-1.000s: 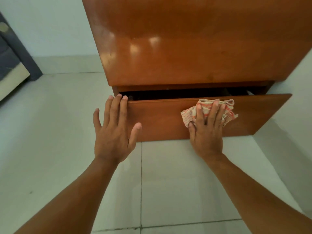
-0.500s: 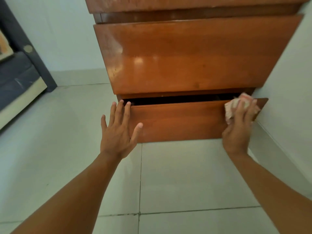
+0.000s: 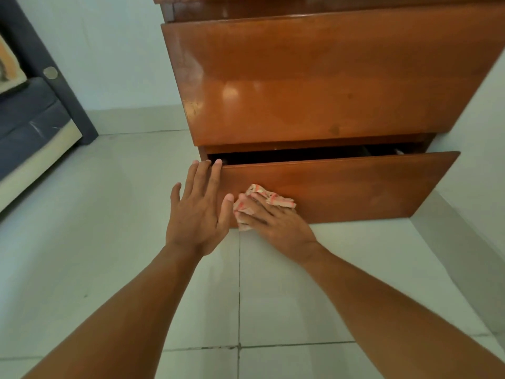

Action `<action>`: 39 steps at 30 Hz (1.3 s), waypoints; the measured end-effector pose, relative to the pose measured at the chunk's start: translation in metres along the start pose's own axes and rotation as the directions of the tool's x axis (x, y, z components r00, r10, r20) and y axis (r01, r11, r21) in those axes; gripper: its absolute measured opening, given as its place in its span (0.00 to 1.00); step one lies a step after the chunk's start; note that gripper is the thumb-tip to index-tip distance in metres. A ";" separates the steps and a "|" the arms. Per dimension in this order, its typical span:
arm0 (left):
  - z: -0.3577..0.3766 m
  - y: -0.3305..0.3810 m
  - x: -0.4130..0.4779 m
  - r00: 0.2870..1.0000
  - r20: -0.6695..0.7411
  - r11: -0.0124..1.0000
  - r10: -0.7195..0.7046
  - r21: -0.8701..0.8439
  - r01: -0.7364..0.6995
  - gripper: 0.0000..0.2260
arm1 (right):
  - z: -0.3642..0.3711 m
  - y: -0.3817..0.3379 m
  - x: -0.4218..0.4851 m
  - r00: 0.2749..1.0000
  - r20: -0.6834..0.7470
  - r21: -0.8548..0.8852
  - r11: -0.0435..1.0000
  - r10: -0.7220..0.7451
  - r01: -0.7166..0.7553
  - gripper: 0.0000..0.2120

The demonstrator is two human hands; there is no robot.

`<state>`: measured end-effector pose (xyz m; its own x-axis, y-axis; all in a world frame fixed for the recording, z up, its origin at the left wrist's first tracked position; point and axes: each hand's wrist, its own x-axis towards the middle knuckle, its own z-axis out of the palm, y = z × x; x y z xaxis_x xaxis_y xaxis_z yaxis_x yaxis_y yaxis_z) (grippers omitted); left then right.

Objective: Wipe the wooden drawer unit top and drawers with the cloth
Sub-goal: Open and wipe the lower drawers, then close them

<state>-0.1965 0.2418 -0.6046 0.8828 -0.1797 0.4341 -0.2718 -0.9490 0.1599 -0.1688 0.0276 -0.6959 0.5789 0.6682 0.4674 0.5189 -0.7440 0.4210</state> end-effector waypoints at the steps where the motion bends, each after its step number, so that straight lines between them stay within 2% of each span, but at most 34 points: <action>1: -0.001 0.001 0.000 1.000 -0.003 1.000 -0.004 -0.005 0.004 0.31 | 0.001 0.012 -0.011 1.000 -0.006 -0.045 0.999 -0.026 0.026 0.32; 4: -0.001 0.003 0.000 1.000 -0.005 1.000 -0.007 -0.005 0.007 0.32 | -0.002 0.055 -0.054 0.997 0.014 -0.139 0.988 -0.071 0.073 0.31; 7: 0.000 0.003 -0.001 1.000 -0.006 1.000 -0.007 0.005 0.007 0.31 | -0.013 0.098 -0.098 0.998 0.060 -0.156 0.987 -0.020 0.029 0.33; 12: 0.005 0.008 0.000 0.999 -0.012 0.999 -0.038 0.015 0.038 0.32 | -0.043 0.141 -0.152 0.966 0.149 -0.089 0.976 0.210 -0.198 0.39; 14: 0.006 0.009 0.000 0.999 -0.008 0.999 -0.042 0.022 0.042 0.32 | -0.050 0.146 -0.165 0.936 0.115 -0.049 0.943 0.333 -0.330 0.41; 16: 0.005 0.010 0.000 0.999 -0.005 0.999 -0.044 0.022 0.045 0.32 | -0.050 0.144 -0.173 0.867 0.063 0.026 0.868 0.494 -0.496 0.46; 18: 0.003 0.011 0.000 0.999 0.000 0.998 -0.049 0.029 0.049 0.33 | -0.048 0.137 -0.177 0.759 0.034 0.114 0.752 0.651 -0.650 0.49; 21: 0.000 0.012 0.000 0.998 0.020 0.997 -0.053 0.052 0.052 0.33 | -0.052 0.127 -0.171 0.582 0.025 0.188 0.568 0.813 -0.801 0.44; 22: -0.001 0.013 0.000 0.998 0.031 0.997 -0.058 0.056 0.056 0.33 | -0.055 0.124 -0.167 0.491 0.023 0.215 0.475 0.871 -0.853 0.41; 24: -0.002 0.013 0.001 0.996 0.048 0.996 -0.069 0.064 0.065 0.34 | -0.052 0.122 -0.157 0.235 -0.002 0.334 0.222 0.972 -0.916 0.29; 26: -0.004 0.015 0.001 0.994 0.070 0.994 -0.083 0.083 0.077 0.34 | -0.059 0.121 -0.139 -0.052 0.093 0.541 -0.094 0.994 -0.836 0.20; 27: -0.006 0.016 0.002 0.992 0.087 0.992 -0.090 0.100 0.081 0.34 | -0.066 0.121 -0.130 -0.139 0.172 0.608 -0.216 0.975 -0.764 0.19; 28: -0.008 0.017 0.003 0.989 0.107 0.989 -0.098 0.120 0.085 0.34 | -0.076 0.119 -0.121 -0.162 0.236 0.630 -0.278 0.958 -0.726 0.18; 29: -0.011 0.019 0.005 0.985 0.132 0.986 -0.109 0.140 0.090 0.34 | -0.087 0.117 -0.112 -0.131 0.261 0.612 -0.269 0.956 -0.743 0.15; 30: -0.015 0.021 0.006 0.980 0.155 0.983 -0.124 0.152 0.100 0.34 | -0.096 0.115 -0.106 -0.055 0.245 0.569 -0.190 0.968 -0.800 0.13; 32: -0.022 0.027 0.006 0.978 0.157 0.983 -0.140 0.144 0.118 0.33 | -0.115 0.109 -0.092 0.187 0.177 0.454 0.088 0.966 -0.887 0.15; 34: -0.027 0.035 -0.001 0.991 0.104 0.988 -0.088 0.135 0.074 0.31 | -0.131 0.101 -0.083 0.439 0.159 0.339 0.369 0.884 -0.865 0.19; 35: -0.027 0.039 -0.006 0.995 0.083 0.991 -0.056 0.123 0.046 0.30 | -0.133 0.096 -0.082 0.537 0.187 0.271 0.482 0.822 -0.833 0.22; 36: -0.026 0.043 -0.011 0.997 0.074 0.994 -0.037 0.109 0.029 0.30 | -0.133 0.091 -0.082 0.599 0.236 0.197 0.566 0.765 -0.800 0.26; 37: -0.023 0.046 -0.016 0.995 0.087 0.994 -0.039 0.103 0.030 0.31 | -0.132 0.086 -0.083 0.620 0.296 0.122 0.615 0.727 -0.779 0.28; 39: -0.016 0.050 -0.020 0.989 0.128 0.990 -0.078 0.126 0.061 0.33 | -0.129 0.079 -0.081 0.606 0.379 0.029 0.646 0.699 -0.763 0.31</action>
<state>-0.2342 0.2018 -0.5917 0.9430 -0.1373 0.3031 -0.1667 -0.9833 0.0732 -0.2557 -0.0848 -0.6006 0.9520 -0.1155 0.2834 -0.0881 -0.9903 -0.1075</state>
